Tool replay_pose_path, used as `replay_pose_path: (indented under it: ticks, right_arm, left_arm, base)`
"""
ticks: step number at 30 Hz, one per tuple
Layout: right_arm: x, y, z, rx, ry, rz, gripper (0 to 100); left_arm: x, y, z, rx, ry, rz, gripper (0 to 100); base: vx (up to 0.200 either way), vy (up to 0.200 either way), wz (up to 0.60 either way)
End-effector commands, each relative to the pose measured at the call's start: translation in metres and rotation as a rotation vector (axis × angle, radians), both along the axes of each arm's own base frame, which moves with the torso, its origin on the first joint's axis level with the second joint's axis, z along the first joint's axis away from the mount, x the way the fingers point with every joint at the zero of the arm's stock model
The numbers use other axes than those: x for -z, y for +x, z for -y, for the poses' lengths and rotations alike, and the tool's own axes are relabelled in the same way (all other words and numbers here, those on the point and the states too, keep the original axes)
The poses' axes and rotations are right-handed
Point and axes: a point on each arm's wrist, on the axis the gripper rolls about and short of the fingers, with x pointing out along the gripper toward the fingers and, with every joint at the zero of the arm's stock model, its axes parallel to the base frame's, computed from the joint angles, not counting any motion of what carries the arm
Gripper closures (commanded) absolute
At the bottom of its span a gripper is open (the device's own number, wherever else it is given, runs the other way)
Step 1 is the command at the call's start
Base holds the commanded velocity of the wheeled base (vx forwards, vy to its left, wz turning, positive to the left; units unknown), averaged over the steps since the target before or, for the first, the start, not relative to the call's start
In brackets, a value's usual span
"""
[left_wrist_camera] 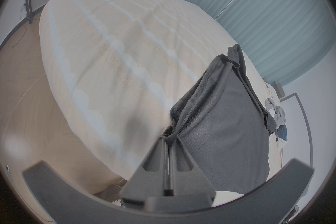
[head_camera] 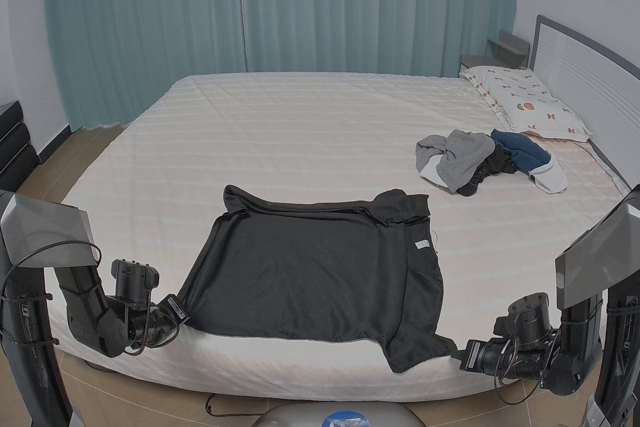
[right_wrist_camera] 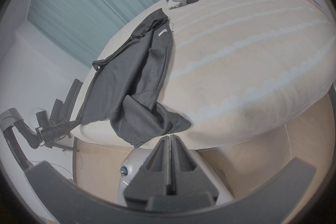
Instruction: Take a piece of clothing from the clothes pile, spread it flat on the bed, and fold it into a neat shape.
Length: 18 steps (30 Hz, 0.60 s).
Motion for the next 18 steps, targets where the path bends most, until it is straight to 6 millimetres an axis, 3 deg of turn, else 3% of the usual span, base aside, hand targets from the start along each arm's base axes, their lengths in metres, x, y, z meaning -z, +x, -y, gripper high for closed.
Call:
replay_pose_path:
  ticks: [1, 6, 8, 18]
  right_arm:
    - [-0.014, -0.008, 0.004, -0.011, 0.0, 0.033, 100]
    - [-0.022, -0.014, 0.006, -0.033, -0.026, 0.024, 100]
    - [-0.025, -0.02, 0.007, -0.066, -0.057, -0.002, 100]
    - [-0.023, -0.016, 0.009, -0.061, -0.067, -0.003, 100]
  left_arm:
    - [0.0, -0.007, 0.0, 0.005, 0.006, -0.019, 100]
    - [-0.006, -0.012, -0.001, 0.03, 0.03, -0.016, 100]
    - [-0.008, -0.023, -0.002, 0.075, 0.07, -0.035, 100]
    - [-0.003, -0.044, -0.007, 0.161, 0.187, -0.136, 100]
  base:
    - [0.0, 0.0, 0.0]
    - [0.0, 0.0, 0.0]
    - [0.0, 0.0, 0.0]
    - [0.0, 0.0, 0.0]
